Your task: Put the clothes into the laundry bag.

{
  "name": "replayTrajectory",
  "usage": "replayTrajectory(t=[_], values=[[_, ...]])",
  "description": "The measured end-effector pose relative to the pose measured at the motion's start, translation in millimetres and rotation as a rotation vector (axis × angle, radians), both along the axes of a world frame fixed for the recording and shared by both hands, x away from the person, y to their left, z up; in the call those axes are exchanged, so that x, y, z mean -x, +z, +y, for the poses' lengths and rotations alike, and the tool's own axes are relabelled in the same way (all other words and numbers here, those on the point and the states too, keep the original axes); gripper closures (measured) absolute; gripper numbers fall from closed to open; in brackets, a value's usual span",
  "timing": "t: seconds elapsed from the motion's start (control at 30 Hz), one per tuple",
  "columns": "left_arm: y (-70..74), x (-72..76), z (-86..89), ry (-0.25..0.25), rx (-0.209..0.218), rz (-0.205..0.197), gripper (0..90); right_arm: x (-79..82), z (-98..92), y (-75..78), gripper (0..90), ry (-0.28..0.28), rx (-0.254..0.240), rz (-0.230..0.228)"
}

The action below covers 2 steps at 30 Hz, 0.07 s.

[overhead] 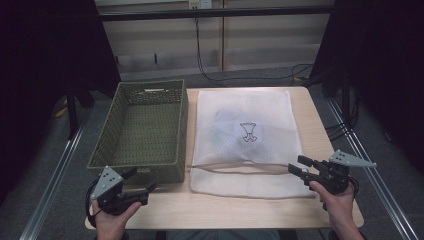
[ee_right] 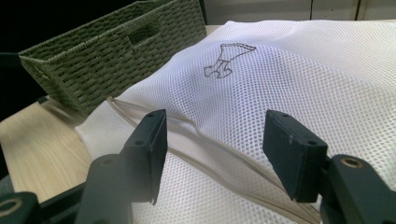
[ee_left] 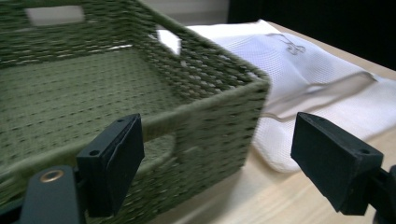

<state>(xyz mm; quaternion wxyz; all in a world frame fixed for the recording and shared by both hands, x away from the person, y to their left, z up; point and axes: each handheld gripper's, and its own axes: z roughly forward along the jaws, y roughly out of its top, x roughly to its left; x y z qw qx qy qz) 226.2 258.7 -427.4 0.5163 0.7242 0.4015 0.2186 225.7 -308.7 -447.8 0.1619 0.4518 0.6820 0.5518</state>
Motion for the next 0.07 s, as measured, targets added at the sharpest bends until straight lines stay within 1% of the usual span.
replayTrajectory(t=[0.03, 0.07], values=[[0.3, -0.4, 2.7, 0.006, 0.019, 0.008, 17.1, -0.8, 0.1, -0.4, 41.2, 0.007, -0.015, -0.003], [0.3, -0.6, 5.6, 0.024, 0.044, 0.013, 17.1, -1.2, -0.3, -0.6, 42.1, 0.011, -0.019, -0.004]])
